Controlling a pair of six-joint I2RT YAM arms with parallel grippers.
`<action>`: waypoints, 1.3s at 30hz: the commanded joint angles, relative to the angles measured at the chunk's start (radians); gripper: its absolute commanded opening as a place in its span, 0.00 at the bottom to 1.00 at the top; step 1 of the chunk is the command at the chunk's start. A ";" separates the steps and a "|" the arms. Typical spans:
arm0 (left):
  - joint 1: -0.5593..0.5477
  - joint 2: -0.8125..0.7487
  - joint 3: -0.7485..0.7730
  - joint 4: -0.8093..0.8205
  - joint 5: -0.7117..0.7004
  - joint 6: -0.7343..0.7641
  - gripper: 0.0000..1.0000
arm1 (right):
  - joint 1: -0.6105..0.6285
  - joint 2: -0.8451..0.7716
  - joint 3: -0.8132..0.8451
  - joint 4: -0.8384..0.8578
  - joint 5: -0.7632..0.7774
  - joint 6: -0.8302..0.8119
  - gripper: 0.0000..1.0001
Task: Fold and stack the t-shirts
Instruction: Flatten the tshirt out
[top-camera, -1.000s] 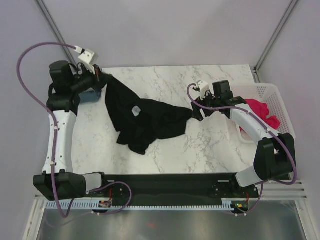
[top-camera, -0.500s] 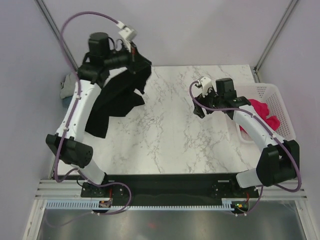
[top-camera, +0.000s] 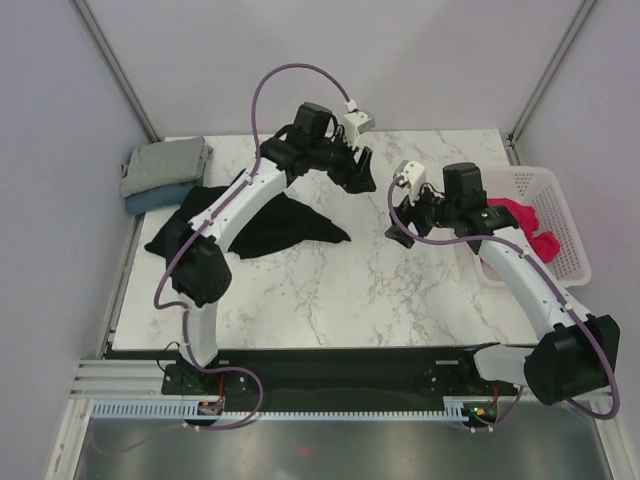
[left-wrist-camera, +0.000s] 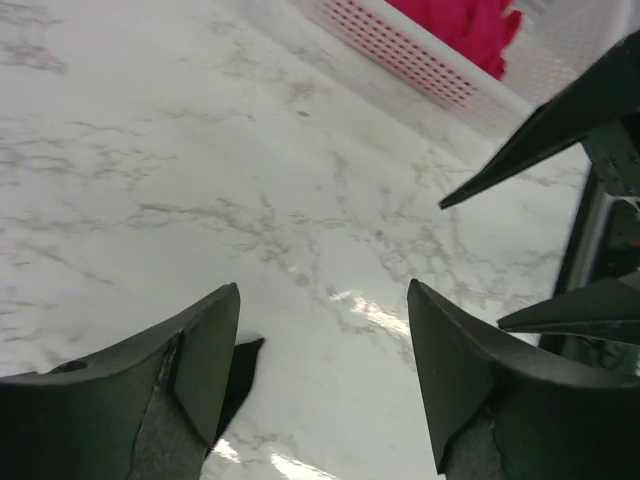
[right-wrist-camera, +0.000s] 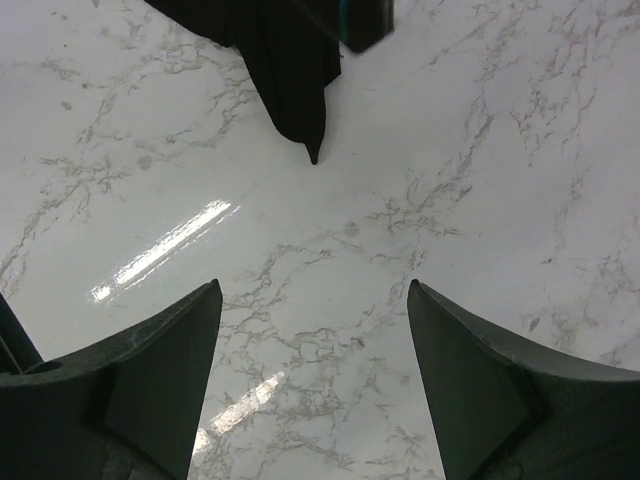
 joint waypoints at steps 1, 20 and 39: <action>0.055 -0.166 -0.040 0.037 -0.272 0.107 0.76 | 0.018 0.056 0.031 0.008 -0.008 -0.056 0.83; 0.627 -0.916 -1.223 0.358 -0.670 0.127 0.79 | 0.470 0.781 0.474 0.326 0.217 0.157 0.79; 0.795 -0.961 -1.309 0.390 -0.586 0.107 0.89 | 0.587 1.048 0.637 0.394 0.477 0.168 0.80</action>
